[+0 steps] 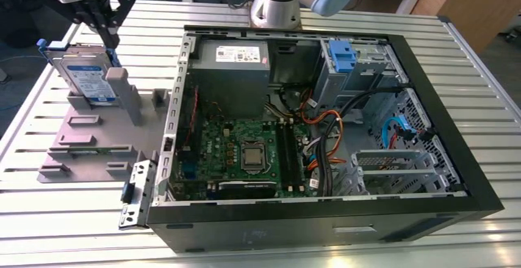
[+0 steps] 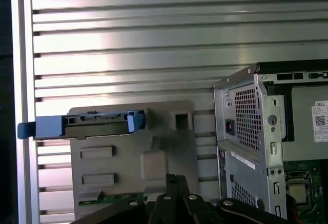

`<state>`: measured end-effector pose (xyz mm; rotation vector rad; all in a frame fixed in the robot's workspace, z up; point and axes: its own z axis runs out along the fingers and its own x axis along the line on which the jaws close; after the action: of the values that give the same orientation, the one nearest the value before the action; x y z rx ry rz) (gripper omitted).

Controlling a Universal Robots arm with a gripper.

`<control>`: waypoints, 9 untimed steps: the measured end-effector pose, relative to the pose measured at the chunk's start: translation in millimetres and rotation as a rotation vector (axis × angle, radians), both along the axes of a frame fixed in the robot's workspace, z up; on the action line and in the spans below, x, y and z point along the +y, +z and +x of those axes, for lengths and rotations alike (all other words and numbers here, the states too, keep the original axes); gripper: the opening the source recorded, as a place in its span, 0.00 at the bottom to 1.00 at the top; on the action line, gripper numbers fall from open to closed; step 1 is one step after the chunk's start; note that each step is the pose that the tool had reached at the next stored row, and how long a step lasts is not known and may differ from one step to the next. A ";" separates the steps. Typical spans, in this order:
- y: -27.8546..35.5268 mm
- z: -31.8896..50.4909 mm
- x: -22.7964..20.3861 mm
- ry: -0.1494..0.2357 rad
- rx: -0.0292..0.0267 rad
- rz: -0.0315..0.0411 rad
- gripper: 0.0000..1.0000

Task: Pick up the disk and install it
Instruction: 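Reach for the disk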

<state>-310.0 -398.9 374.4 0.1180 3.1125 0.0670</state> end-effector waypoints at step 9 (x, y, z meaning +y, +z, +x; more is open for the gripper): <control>-0.7 -7.8 0.0 0.000 0.0000 0.0000 0.11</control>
<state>-317.8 -398.9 373.7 0.1180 3.1125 0.0670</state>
